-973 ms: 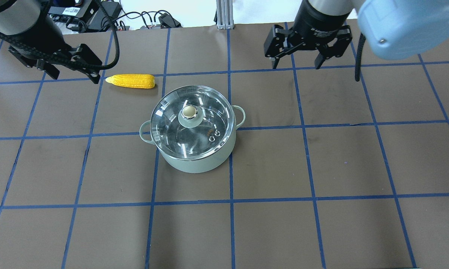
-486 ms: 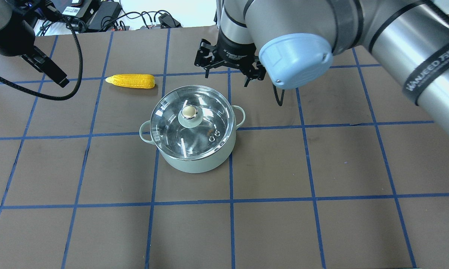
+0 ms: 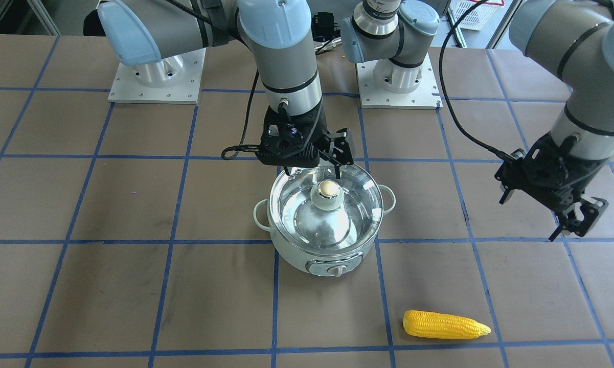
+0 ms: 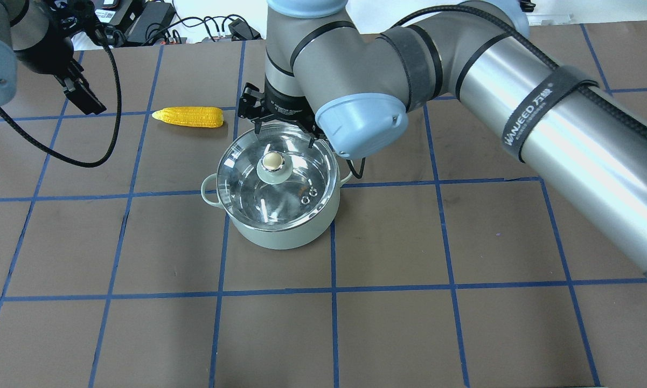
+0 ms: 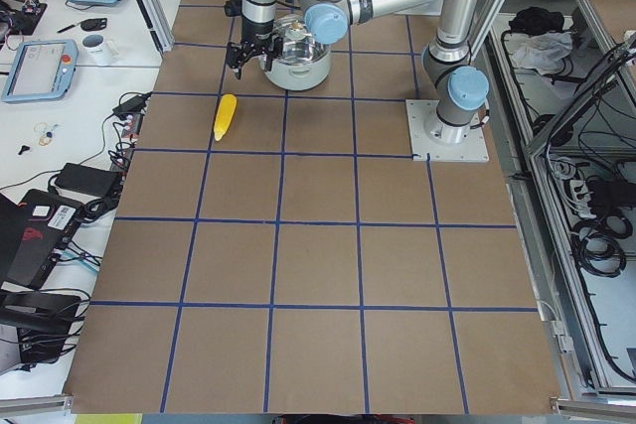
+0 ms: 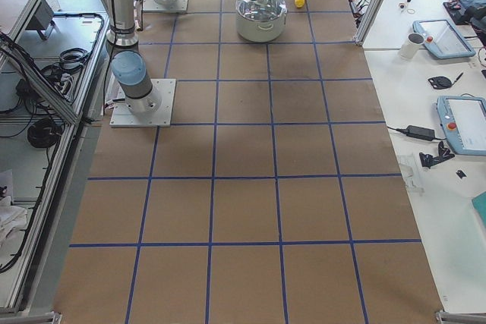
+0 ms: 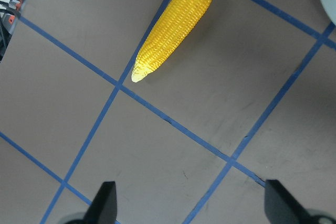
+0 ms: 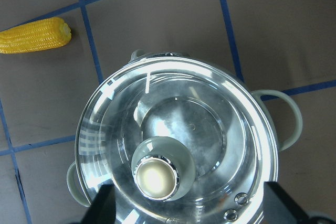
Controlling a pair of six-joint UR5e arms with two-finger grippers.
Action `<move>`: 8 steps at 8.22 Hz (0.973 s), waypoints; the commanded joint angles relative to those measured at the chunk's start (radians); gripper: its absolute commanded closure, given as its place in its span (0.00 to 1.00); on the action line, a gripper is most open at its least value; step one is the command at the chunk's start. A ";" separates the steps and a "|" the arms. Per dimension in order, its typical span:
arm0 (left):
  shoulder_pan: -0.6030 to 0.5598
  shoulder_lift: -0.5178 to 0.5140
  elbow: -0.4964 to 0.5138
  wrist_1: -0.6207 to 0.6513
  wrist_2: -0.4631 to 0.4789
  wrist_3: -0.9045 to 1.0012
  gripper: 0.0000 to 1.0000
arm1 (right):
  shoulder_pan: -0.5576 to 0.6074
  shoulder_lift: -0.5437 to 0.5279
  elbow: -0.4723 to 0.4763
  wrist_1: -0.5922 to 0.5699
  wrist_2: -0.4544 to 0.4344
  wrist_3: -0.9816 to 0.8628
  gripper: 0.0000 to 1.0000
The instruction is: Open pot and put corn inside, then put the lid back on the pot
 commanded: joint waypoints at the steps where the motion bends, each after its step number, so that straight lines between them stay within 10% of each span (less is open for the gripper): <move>1: 0.000 -0.112 0.000 0.074 -0.012 0.105 0.00 | 0.051 0.046 0.000 -0.056 -0.003 0.085 0.03; 8: -0.003 -0.356 0.012 0.300 -0.119 0.345 0.00 | 0.052 0.145 -0.004 -0.127 -0.062 0.148 0.07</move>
